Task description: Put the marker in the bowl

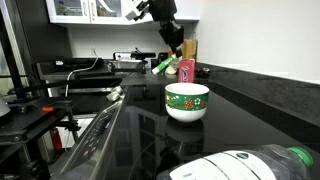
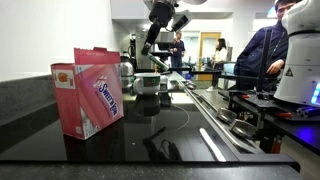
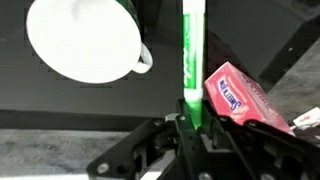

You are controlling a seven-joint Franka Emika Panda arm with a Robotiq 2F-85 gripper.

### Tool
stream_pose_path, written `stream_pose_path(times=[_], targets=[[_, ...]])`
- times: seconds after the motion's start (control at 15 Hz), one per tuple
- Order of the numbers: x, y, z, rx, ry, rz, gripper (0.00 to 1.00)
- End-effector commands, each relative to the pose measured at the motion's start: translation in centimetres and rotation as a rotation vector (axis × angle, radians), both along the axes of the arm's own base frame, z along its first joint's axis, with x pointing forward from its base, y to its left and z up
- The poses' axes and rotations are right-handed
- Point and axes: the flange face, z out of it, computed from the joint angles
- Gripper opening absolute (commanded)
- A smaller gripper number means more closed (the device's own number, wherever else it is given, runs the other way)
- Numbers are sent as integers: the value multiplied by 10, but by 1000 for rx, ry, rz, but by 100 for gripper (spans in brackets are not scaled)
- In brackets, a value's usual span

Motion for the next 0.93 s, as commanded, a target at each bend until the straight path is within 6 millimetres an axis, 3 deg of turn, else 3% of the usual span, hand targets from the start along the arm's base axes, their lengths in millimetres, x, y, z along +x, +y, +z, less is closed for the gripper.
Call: stream_pose_path(times=[0.0,0.2,0.4,0.6,0.87], targets=[[-12,-24,31,20,-97,55,5],[-17,-64,43,-33,-150,48,5],[-12,-97,40,-62,-170,56,5],[-4,-106,32,-81,-188,87,5],[15,-99,18,-58,-212,128,5]])
